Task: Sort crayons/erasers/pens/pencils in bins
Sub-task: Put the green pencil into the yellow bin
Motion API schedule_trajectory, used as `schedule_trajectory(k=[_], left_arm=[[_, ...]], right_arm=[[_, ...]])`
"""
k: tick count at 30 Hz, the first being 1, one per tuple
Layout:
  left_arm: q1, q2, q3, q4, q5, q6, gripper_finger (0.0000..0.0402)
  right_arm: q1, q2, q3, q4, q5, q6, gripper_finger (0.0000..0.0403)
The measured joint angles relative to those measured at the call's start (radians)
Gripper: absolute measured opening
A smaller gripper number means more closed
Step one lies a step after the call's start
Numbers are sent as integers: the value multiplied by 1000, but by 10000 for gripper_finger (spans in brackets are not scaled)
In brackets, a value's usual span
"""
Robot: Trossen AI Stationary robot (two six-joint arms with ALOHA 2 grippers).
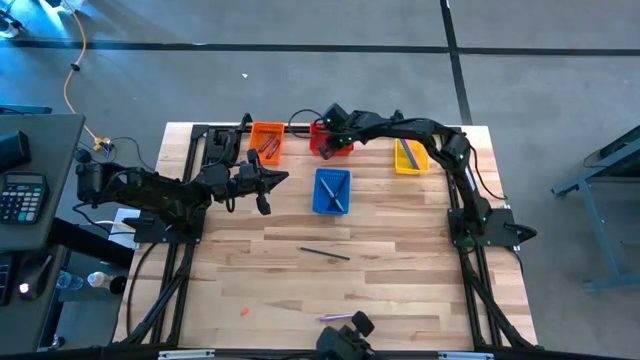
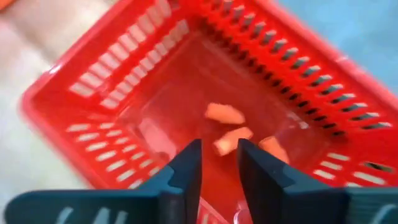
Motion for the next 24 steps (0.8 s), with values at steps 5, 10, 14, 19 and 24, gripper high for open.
schedule_trajectory(k=[5,10,14,19,24], left_arm=[[0,0,0,0,0,0,0],[0,0,0,0,0,0,0],[0,0,0,0,0,0,0],[0,0,0,0,0,0,0],[0,0,0,0,0,0,0]], right_arm=[[4,-6,0,-45,-53,-59,99],[21,-61,0,-37,21,-99,59],[28,-125,0,-30,42,-128,17],[72,-233,-4,-32,74,-180,6],[181,-352,-114,32,123,-222,1]])
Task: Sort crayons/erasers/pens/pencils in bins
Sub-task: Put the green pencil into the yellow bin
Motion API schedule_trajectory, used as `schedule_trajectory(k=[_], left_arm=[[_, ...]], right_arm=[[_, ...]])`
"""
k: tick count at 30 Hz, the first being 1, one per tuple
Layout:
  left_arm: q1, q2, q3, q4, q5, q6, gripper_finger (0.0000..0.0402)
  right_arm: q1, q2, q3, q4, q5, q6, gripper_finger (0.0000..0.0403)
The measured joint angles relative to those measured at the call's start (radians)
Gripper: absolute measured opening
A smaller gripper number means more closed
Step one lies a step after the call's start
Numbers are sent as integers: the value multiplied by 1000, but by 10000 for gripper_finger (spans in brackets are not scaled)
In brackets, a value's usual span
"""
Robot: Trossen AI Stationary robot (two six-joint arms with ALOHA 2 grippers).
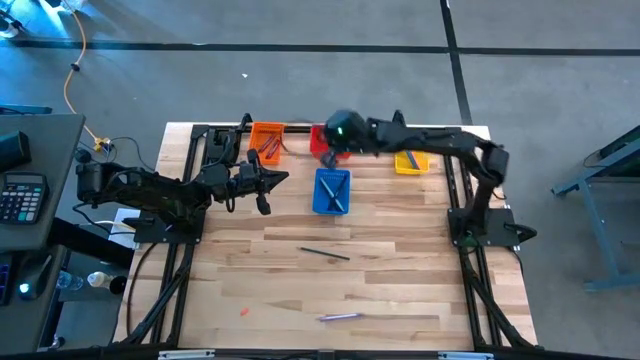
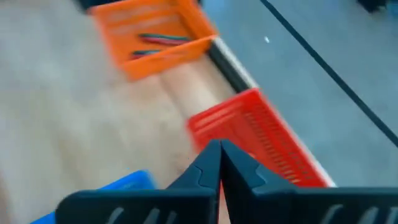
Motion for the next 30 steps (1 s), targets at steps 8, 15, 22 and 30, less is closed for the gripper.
schedule_trajectory(k=[8,15,22,30], left_arm=[[0,0,0,-2,0,8,0],[0,0,0,-7,-8,8,0],[0,0,0,-8,-3,8,0],[0,0,0,-8,23,8,0]], right_arm=[[195,-206,-422,342,-31,54,0],[408,-277,-569,350,-76,217,0],[585,-271,-545,266,61,363,0],[630,-253,-446,157,128,428,12]])
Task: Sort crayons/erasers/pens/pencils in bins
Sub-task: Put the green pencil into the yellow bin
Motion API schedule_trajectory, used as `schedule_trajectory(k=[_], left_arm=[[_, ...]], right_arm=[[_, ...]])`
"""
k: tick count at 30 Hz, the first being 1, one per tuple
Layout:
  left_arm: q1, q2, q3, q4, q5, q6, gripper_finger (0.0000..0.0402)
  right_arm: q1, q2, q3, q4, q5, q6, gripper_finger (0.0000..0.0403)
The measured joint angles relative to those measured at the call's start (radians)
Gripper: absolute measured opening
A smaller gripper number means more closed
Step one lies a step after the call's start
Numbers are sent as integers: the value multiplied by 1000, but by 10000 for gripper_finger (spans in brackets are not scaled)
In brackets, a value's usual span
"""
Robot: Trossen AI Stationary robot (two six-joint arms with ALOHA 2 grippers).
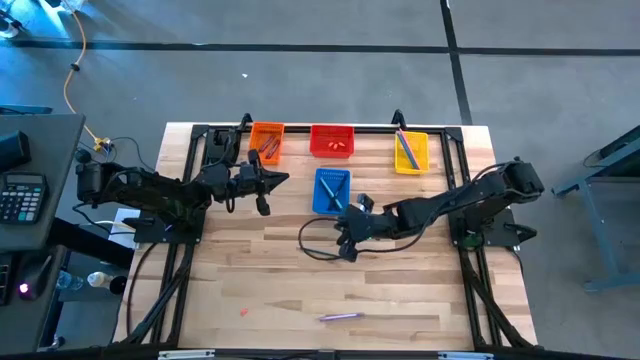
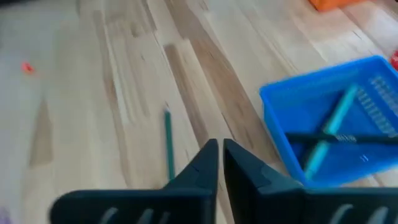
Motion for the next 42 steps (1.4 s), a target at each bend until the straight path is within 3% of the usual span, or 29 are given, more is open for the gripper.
schedule_trajectory(k=[9,14,34,42], left_arm=[[0,0,0,-9,-8,0,0],[0,0,0,-9,-30,0,0],[-33,0,0,-70,-56,-16,0],[-82,0,0,-102,-56,-18,0]], right_arm=[[7,204,247,-218,-32,13,104],[6,321,380,-355,-81,14,128],[22,490,401,-351,-213,16,130],[12,538,402,-372,-241,45,96]])
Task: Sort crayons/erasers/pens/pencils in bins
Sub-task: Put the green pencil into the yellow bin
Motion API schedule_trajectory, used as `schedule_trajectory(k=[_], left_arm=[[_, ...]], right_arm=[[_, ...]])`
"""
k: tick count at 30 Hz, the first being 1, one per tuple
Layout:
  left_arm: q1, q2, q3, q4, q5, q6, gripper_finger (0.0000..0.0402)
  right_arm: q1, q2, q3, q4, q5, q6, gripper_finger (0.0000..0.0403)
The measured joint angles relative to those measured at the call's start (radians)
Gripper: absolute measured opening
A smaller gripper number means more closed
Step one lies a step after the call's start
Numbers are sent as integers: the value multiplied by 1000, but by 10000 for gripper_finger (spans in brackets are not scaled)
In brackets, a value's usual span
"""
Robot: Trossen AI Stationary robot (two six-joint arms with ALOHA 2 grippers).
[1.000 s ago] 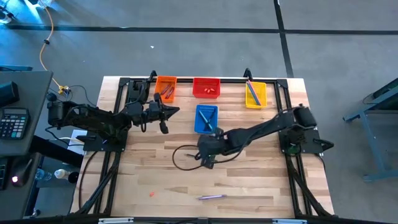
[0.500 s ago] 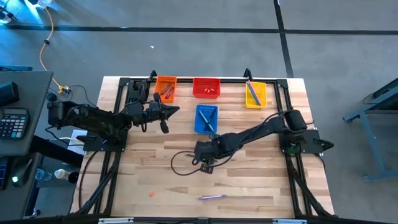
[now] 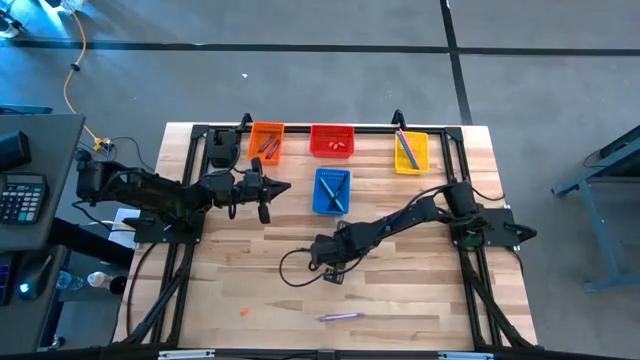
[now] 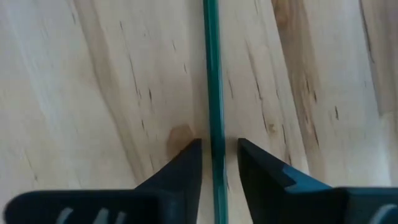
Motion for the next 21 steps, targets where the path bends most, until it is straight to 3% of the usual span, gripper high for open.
schedule_trajectory(k=[10,14,21], left_arm=[[-41,-1,-18,-2,-35,-1,0],[-43,-5,-19,-3,-108,-25,0],[-43,-8,-19,-3,-139,-27,0]], right_arm=[[-21,20,3,-25,-24,69,28],[-21,21,3,-26,-20,74,21],[-18,-10,-3,-29,5,107,20]])
